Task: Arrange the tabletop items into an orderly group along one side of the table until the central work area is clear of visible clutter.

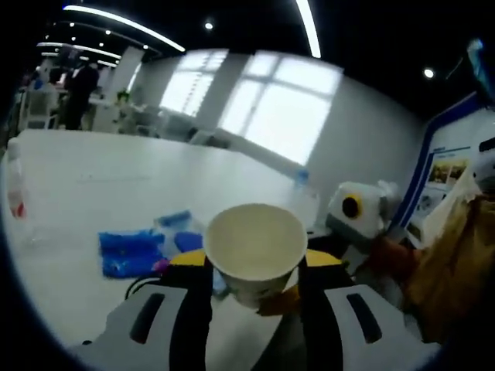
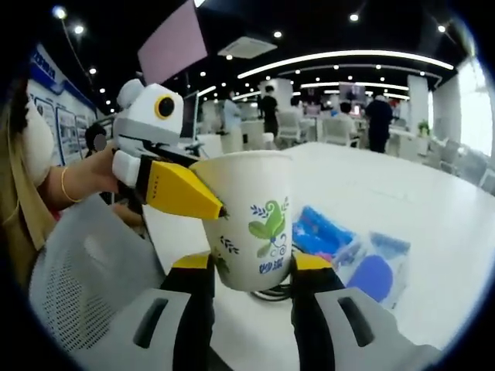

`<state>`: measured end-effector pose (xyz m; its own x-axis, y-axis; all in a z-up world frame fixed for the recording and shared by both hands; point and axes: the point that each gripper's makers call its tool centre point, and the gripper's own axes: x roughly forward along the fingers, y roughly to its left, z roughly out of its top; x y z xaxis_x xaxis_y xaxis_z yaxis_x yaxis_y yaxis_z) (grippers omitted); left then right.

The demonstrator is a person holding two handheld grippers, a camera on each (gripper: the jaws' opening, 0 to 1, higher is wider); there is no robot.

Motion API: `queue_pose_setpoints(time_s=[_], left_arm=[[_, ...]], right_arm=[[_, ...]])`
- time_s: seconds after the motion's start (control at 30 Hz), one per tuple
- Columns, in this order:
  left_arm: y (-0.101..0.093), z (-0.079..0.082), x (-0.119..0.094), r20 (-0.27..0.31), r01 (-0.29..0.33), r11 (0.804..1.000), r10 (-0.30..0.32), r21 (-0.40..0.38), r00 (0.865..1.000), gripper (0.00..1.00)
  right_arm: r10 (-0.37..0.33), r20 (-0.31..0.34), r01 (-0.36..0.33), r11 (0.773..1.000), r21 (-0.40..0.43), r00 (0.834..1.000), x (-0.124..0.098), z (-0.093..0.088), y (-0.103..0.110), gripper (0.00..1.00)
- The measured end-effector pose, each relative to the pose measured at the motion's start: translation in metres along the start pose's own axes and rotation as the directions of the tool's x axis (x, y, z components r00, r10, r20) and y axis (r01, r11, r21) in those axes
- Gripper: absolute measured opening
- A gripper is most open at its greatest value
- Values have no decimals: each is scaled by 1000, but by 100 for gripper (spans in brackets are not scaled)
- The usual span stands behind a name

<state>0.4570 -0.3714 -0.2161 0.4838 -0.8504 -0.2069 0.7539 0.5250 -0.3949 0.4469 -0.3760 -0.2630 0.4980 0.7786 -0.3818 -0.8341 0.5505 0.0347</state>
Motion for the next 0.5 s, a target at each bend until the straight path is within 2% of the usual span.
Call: queue_pose_setpoints(time_s=[0.07, 0.1, 0.3, 0.37, 0.4, 0.5], left_arm=[[2, 3, -1, 7, -14, 1000, 13, 25, 1000, 41], [3, 4, -2, 7, -18, 999, 17, 29, 1000, 41], [13, 10, -8, 7, -51, 997, 51, 58, 999, 41], [16, 12, -11, 8, -63, 996, 62, 66, 998, 41], [18, 13, -12, 9, -66, 996, 66, 67, 998, 41], [25, 15, -17, 11, -85, 994, 84, 75, 996, 41]], right_arm=[[-32, -37, 30, 999, -36, 999, 0, -6, -6, 39], [-51, -63, 48, 998, -49, 997, 0, -11, -9, 43], [-75, -115, 65, 994, -91, 991, 3, -19, -10, 58], [-75, -129, 66, 995, -75, 989, 3, -22, -11, 62], [-74, -148, 69, 997, -39, 986, 3, -26, -11, 66], [-77, -153, 78, 997, -4, 985, 3, -28, -12, 77]])
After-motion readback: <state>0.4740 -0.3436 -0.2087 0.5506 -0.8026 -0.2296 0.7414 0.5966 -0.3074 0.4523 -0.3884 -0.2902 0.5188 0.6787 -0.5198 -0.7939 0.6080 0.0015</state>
